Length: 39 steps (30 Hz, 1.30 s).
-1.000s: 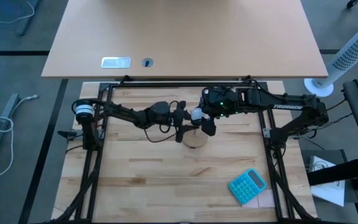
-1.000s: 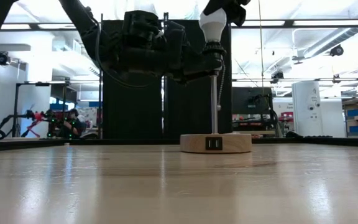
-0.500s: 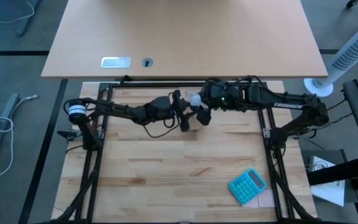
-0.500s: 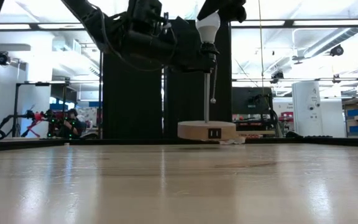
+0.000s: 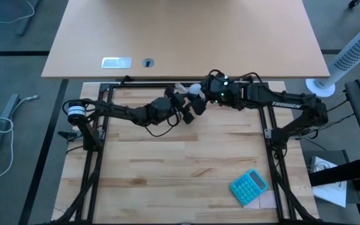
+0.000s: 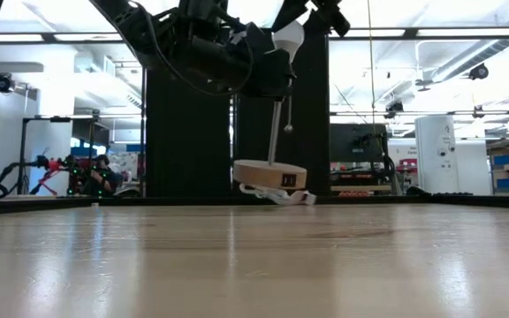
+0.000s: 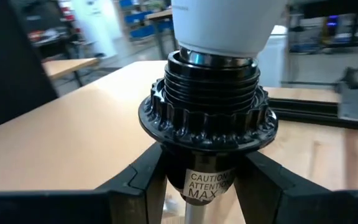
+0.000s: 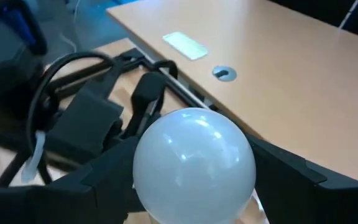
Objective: Screw lightbulb
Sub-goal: Insert the lightbulb into the lamp
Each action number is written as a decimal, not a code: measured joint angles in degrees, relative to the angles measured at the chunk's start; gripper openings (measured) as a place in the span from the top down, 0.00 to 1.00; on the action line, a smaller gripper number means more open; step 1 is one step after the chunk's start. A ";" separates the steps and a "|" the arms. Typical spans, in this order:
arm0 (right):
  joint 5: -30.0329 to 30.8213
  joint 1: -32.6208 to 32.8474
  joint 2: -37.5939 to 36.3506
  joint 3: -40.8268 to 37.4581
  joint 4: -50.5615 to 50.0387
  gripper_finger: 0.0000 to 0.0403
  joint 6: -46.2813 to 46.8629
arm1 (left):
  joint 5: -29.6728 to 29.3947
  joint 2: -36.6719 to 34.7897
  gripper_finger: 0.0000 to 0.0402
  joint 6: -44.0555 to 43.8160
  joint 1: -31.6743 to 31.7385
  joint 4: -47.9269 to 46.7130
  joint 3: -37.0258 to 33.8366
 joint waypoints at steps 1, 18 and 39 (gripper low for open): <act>0.31 -0.13 0.51 0.01 1.02 0.32 0.58 | -1.08 0.05 0.65 -0.24 -0.08 0.57 0.00; -0.85 -0.94 1.45 -0.24 0.77 0.18 3.91 | -1.68 -0.01 0.65 0.88 0.87 -4.95 1.41; -25.76 -0.74 -7.43 -0.09 -13.70 0.10 -25.38 | 35.70 0.10 0.65 4.16 0.66 -9.91 0.83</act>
